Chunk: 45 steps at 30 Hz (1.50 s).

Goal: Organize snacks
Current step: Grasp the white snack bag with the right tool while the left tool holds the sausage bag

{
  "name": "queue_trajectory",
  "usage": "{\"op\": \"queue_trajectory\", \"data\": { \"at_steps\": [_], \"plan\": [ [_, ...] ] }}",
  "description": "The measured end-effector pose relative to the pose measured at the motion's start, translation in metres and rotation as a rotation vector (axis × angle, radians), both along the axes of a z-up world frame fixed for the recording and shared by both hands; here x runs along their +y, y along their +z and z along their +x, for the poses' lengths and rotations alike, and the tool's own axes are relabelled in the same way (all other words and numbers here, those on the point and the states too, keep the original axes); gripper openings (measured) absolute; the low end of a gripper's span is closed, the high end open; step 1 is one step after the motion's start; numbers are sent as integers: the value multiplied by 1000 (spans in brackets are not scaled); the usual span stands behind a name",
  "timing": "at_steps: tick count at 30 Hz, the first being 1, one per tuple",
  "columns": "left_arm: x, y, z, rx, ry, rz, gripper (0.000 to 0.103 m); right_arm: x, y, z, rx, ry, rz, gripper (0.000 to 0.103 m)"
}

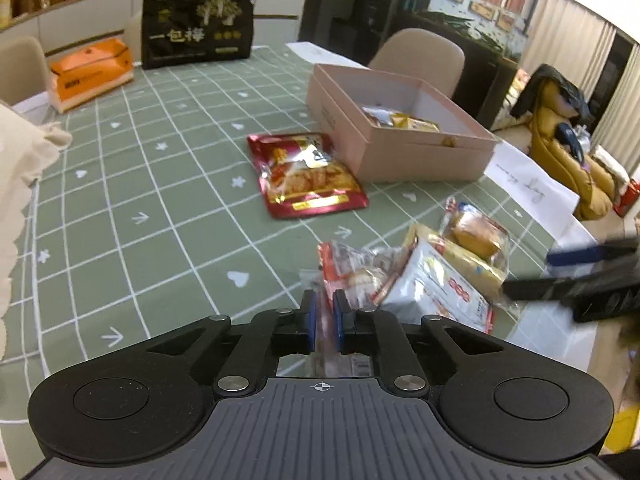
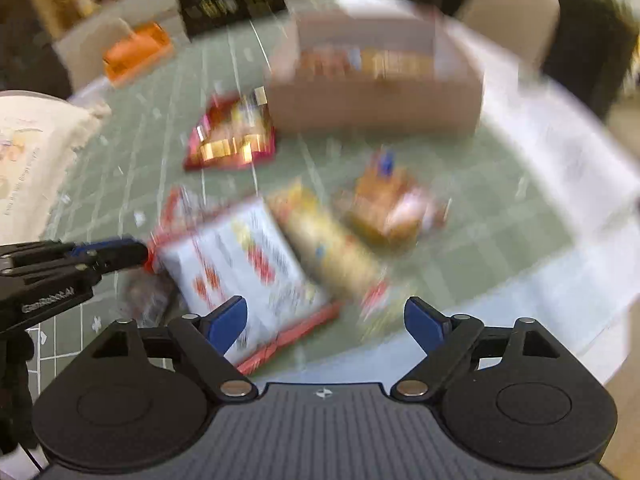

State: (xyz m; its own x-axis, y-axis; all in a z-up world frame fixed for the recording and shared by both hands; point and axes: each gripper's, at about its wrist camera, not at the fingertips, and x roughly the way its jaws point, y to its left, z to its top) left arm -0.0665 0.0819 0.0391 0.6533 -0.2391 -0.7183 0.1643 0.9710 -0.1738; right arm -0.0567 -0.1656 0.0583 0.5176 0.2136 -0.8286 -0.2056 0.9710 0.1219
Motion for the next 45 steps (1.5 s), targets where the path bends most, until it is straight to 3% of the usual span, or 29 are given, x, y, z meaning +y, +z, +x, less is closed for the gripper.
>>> {"op": "queue_trajectory", "data": {
  "at_steps": [3,6,7,9,14,24,27,30,33,36,38,42,45],
  "plan": [
    [-1,-3,4,4,62,33,13,-13,16,16,-63,89,-31,87],
    [11,-11,16,160,154,-80,17,-18,14,40,-77,153,-102,87],
    [12,-10,14,175,177,-81,17,-19,12,45,-77,167,-101,87],
    [6,-3,6,140,198,8,17,-16,9,54,-55,201,-86,87],
    [-2,-1,0,149,159,54,15,2,0,56,-62,190,-110,87],
    [-1,-1,-16,131,63,100,12,7,3,6,-97,84,-79,87],
    [0,2,-20,123,55,100,12,20,2,-9,-100,142,-75,87],
    [2,4,-27,109,65,122,11,42,-2,-23,-125,272,-106,87],
    [12,5,-28,116,90,62,11,63,-14,-21,-120,335,-130,87],
    [39,2,-23,144,107,-178,14,75,-25,-4,-97,342,-153,87],
    [53,-1,-19,169,133,-268,16,75,-30,8,-92,331,-173,87],
    [57,-5,-12,203,141,-311,18,58,-38,24,-81,277,-161,87],
    [46,-4,-8,204,129,-264,19,39,-41,34,-61,221,-108,87]
  ]
}}
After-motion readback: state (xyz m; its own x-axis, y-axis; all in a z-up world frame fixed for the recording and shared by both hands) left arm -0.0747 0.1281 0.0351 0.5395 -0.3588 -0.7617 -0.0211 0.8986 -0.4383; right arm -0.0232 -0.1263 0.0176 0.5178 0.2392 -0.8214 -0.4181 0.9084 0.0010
